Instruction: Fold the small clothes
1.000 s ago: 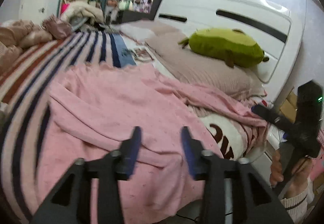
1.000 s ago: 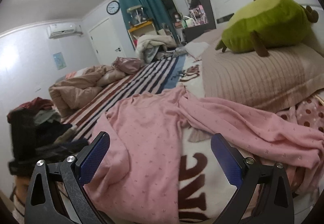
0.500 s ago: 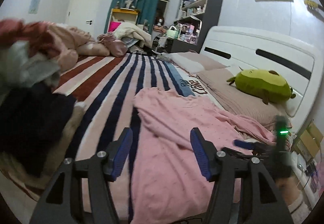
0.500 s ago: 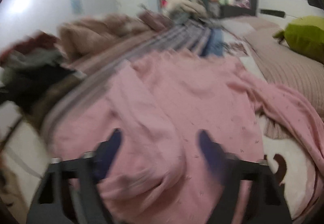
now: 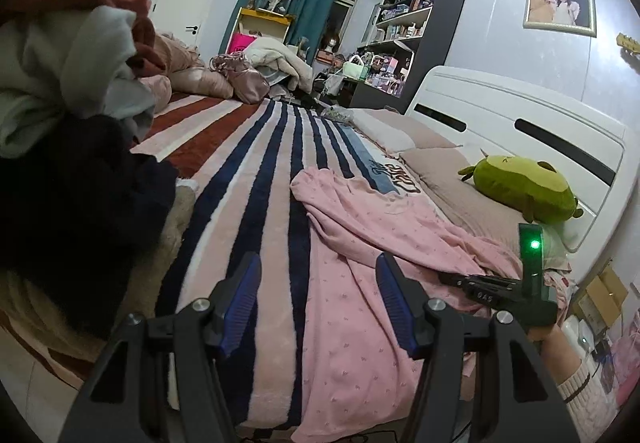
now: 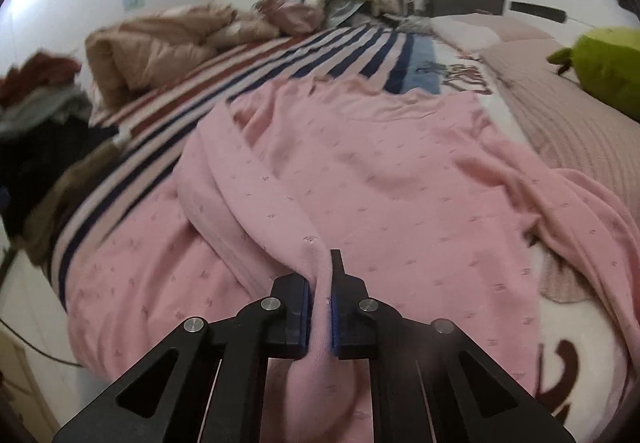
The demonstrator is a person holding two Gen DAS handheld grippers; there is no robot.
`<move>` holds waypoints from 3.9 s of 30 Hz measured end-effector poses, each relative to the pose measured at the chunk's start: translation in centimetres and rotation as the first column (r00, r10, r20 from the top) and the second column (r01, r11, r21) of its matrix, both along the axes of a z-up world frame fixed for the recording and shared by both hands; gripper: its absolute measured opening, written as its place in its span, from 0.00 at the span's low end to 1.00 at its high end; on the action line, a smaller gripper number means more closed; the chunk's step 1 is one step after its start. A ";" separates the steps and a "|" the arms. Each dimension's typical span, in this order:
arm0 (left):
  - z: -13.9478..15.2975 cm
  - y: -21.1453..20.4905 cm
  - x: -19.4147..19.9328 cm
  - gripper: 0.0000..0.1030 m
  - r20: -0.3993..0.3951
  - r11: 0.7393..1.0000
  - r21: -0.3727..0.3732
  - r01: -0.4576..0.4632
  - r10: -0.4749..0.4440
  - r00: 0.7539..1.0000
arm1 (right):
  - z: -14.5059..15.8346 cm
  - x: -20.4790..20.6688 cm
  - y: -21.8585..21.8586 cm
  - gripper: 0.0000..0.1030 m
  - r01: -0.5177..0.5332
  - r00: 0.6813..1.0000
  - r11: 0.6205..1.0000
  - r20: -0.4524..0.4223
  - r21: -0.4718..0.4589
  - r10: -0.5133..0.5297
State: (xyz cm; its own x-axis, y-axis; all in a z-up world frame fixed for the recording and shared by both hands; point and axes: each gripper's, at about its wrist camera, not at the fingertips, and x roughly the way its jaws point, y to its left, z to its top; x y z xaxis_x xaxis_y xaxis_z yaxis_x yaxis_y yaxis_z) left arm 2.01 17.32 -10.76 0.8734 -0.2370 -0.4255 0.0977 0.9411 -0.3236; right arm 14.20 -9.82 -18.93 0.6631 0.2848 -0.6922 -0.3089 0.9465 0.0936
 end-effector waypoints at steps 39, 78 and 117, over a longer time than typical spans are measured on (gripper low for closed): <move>-1.4 -6.6 1.5 0.54 -0.090 0.995 0.054 0.081 -0.076 0.993 | 4.5 -9.7 -7.3 0.05 0.102 0.979 0.931 0.202 -0.351 -0.031; -7.9 -6.0 28.1 0.01 -0.382 0.956 0.102 0.276 -0.218 0.898 | -0.6 21.9 10.5 0.29 -0.321 0.935 0.947 -0.159 -0.002 0.317; -8.2 -4.8 25.2 0.26 -0.398 0.970 0.199 0.137 -0.048 0.916 | -1.2 17.5 -4.1 0.42 0.001 0.989 0.950 -0.138 -0.314 -0.046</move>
